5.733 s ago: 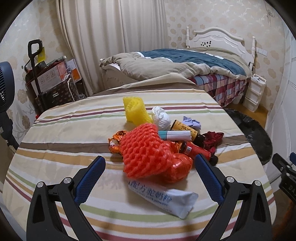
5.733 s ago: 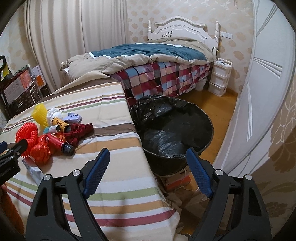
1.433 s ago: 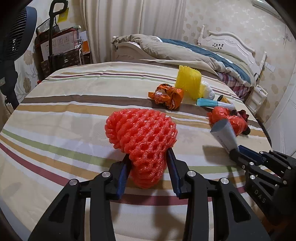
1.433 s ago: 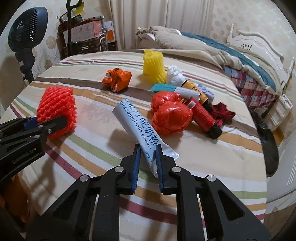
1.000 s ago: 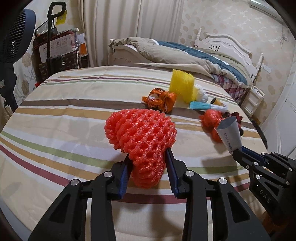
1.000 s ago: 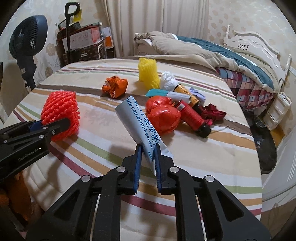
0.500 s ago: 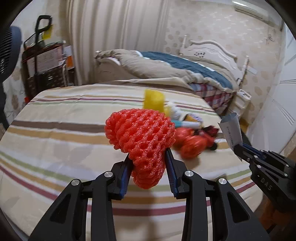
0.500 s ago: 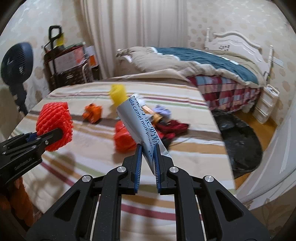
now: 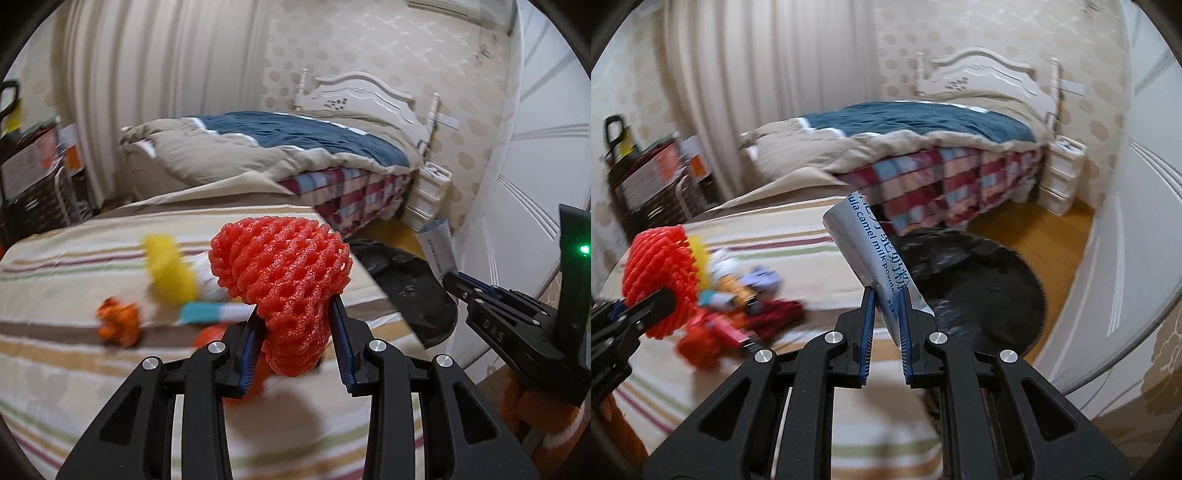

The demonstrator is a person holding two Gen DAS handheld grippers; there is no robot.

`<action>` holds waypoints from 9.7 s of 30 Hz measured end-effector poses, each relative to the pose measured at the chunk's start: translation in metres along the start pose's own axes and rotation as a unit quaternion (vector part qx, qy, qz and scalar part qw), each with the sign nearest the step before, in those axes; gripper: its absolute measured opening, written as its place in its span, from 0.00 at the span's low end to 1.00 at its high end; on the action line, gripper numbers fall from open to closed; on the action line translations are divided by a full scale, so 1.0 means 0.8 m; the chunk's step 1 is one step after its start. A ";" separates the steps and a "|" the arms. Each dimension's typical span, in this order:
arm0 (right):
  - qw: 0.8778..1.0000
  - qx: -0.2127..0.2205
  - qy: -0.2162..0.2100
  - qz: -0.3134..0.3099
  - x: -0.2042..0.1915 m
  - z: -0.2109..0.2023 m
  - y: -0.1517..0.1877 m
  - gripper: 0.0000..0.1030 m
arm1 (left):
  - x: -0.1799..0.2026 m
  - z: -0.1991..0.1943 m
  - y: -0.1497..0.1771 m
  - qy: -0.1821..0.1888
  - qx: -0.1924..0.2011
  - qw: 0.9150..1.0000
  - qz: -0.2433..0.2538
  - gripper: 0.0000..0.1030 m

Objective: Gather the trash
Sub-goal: 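Carry the net and tube with both tools over the black trash bin, then open left tool dropping the net while right tool releases the tube into bin, then move left tool to the red plastic bag and close on it, then reach right tool to red cylindrical can and grasp it while left holds bag, then carry the red bag and red can with both tools over the bin, then open left tool releasing the bag while right tool drops the can into bin, then close left tool on orange plastic bag while right tool grasps dark red ribbon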

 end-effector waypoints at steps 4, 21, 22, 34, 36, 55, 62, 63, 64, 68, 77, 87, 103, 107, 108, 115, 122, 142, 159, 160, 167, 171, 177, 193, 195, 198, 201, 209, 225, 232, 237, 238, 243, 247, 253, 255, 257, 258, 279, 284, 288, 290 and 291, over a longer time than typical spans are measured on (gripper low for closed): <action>1.000 -0.008 0.018 0.020 0.042 0.029 -0.006 0.12 | 0.034 0.044 -0.015 0.011 -0.011 1.000 0.012 0.35; 0.996 -0.040 0.052 0.062 0.147 0.111 -0.004 0.12 | 0.141 0.185 -0.009 0.012 -0.068 0.994 0.089 0.35; 0.996 -0.043 0.052 0.065 0.150 0.115 -0.001 0.12 | 0.141 0.192 -0.009 0.011 -0.072 0.993 0.091 0.35; 0.992 -0.052 0.071 0.086 0.170 0.129 0.011 0.38 | 0.138 0.209 -0.006 0.000 -0.089 0.994 0.070 0.63; 0.992 -0.050 0.076 0.088 0.171 0.125 0.013 0.41 | 0.133 0.205 -0.007 -0.006 -0.086 0.994 0.066 0.71; 0.997 -0.027 0.025 0.070 0.052 0.051 0.043 0.58 | 0.015 0.081 0.021 -0.084 -0.053 0.995 0.024 0.75; 0.998 -0.046 -0.009 0.029 -0.015 0.051 0.057 0.61 | -0.047 0.045 0.043 -0.128 -0.049 0.991 0.005 0.78; 0.998 -0.048 -0.013 0.023 -0.023 0.049 0.060 0.62 | -0.059 0.044 0.050 -0.139 -0.053 0.989 0.003 0.78; 0.998 -0.050 -0.016 0.018 -0.029 0.050 0.061 0.64 | -0.067 0.043 0.055 -0.142 -0.056 0.988 0.001 0.78; 0.998 -0.063 -0.025 0.001 -0.052 0.049 0.071 0.64 | -0.094 0.043 0.075 -0.147 -0.073 0.986 -0.020 0.78; 0.996 -0.077 -0.033 -0.025 -0.081 0.045 0.083 0.64 | -0.101 0.059 0.081 -0.116 -0.098 0.988 -0.038 0.78; 0.995 -0.084 -0.040 -0.035 -0.094 0.044 0.087 0.64 | -0.110 0.057 0.092 -0.094 -0.108 0.989 -0.038 0.43; 0.992 -0.092 -0.068 -0.058 -0.133 0.038 0.097 0.64 | -0.171 0.012 0.107 -0.137 -0.094 0.985 -0.052 0.42; 0.993 -0.086 -0.062 -0.044 -0.128 0.038 0.090 0.64 | -0.179 0.008 0.109 -0.138 -0.094 0.984 -0.061 0.42; 0.994 -0.084 -0.058 -0.042 -0.125 0.038 0.088 0.64 | -0.180 0.008 0.109 -0.138 -0.093 0.984 -0.060 0.42; 0.992 -0.101 -0.048 -0.050 -0.124 0.059 0.085 0.64 | -0.183 0.006 0.110 -0.140 -0.094 0.983 -0.066 0.42; 0.989 -0.109 -0.071 -0.073 -0.148 0.055 0.096 0.65 | -0.202 0.002 0.110 -0.150 -0.095 0.981 -0.081 0.42; 0.973 -0.114 -0.129 -0.153 -0.223 0.006 0.138 0.66 | -0.275 -0.041 0.121 -0.204 -0.077 0.970 -0.106 0.42; 0.963 -0.117 -0.166 -0.175 -0.281 0.006 0.141 0.64 | -0.292 -0.058 0.127 -0.216 -0.070 0.968 -0.107 0.42; 0.963 -0.117 -0.168 -0.175 -0.284 0.008 0.140 0.64 | -0.294 -0.059 0.128 -0.218 -0.070 0.968 -0.108 0.42; 0.962 -0.112 -0.180 -0.173 -0.301 0.004 0.131 0.64 | -0.309 -0.067 0.131 -0.223 -0.069 0.965 -0.116 0.42; 0.964 -0.115 -0.178 -0.162 -0.302 0.009 0.126 0.64 | -0.316 -0.071 0.132 -0.226 -0.068 0.965 -0.117 0.42; 0.965 -0.117 -0.177 -0.154 -0.321 0.026 0.114 0.47 | -0.316 -0.073 0.133 -0.225 -0.065 0.965 -0.115 0.42; 0.967 -0.101 -0.166 -0.163 -0.311 0.021 0.115 0.23 | -0.303 -0.072 0.126 -0.213 -0.054 0.970 -0.103 0.42; 0.970 -0.097 -0.163 -0.152 -0.296 0.016 0.112 0.23 | -0.298 -0.072 0.122 -0.206 -0.046 0.972 -0.105 0.42; 0.974 -0.090 -0.155 -0.138 -0.276 0.012 0.104 0.23 | -0.291 -0.070 0.118 -0.201 -0.042 0.973 -0.103 0.42; 0.978 -0.082 -0.145 -0.125 -0.253 0.008 0.097 0.23 | -0.281 -0.066 0.114 -0.190 -0.043 0.975 -0.105 0.42; 0.988 -0.067 -0.112 -0.083 -0.187 0.012 0.074 0.23 | -0.229 -0.051 0.090 -0.160 -0.035 0.983 -0.083 0.42; 0.999 -0.034 -0.015 -0.004 -0.010 0.039 0.018 0.23 | -0.032 0.032 0.014 -0.046 -0.018 0.999 0.021 0.42; 0.999 -0.028 0.025 0.029 0.068 0.063 -0.005 0.23 | 0.040 0.083 -0.012 -0.012 -0.019 0.999 0.050 0.42; 0.998 -0.033 0.034 0.043 0.101 0.084 -0.011 0.23 | 0.078 0.123 -0.023 0.003 -0.029 0.998 0.060 0.42; 0.998 -0.034 0.035 0.045 0.105 0.089 -0.011 0.23 | 0.084 0.132 -0.023 0.006 -0.034 0.998 0.060 0.42; 0.997 -0.046 0.040 0.053 0.127 0.113 -0.008 0.23 | 0.107 0.172 -0.024 0.001 -0.048 0.996 0.077 0.42; 0.996 -0.051 0.044 0.055 0.138 0.126 -0.006 0.23 | 0.122 0.195 -0.025 -0.005 -0.058 0.995 0.084 0.42; 0.995 -0.061 0.052 0.064 0.154 0.145 -0.003 0.24 | 0.137 0.219 -0.026 -0.013 -0.069 0.993 0.096 0.42; 0.994 -0.061 0.054 0.068 0.158 0.148 -0.002 0.24 | 0.138 0.222 -0.024 -0.016 -0.071 0.992 0.101 0.47; 0.994 -0.058 0.057 0.073 0.163 0.150 -0.002 0.38 | 0.137 0.222 -0.023 -0.020 -0.072 0.992 0.100 0.56; 0.994 -0.058 0.061 0.076 0.165 0.150 -0.001 0.42 | 0.136 0.221 -0.023 -0.021 -0.071 0.992 0.098 0.64; 0.995 -0.041 0.056 0.078 0.104 0.088 0.011 0.67 | 0.047 0.123 -0.031 -0.071 -0.028 0.996 0.043 0.78; 0.997 -0.040 0.019 0.068 0.046 0.073 0.020 0.69 | -0.009 0.091 -0.016 -0.099 -0.026 0.995 0.022 0.78; 0.998 -0.046 -0.004 0.050 0.000 0.071 0.026 0.70 | -0.061 0.068 0.000 -0.131 -0.027 0.991 0.004 0.78; 0.998 -0.051 -0.013 0.038 -0.022 0.073 0.030 0.70 | -0.090 0.056 0.009 -0.150 -0.028 0.988 -0.006 0.79; 0.998 -0.053 -0.017 0.035 -0.030 0.072 0.031 0.70 | -0.098 0.053 0.011 -0.156 -0.028 0.987 -0.009 0.79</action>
Point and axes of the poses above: each gripper's, at about its wrist camera, not at the fingertips, and z roughly the way its jaws point, x to its right, y to its underside, the point moved 10 cm from there along z, roughly the way its jaws point, and after that the axes turned 2 degrees about x, right-handed, at the moved point
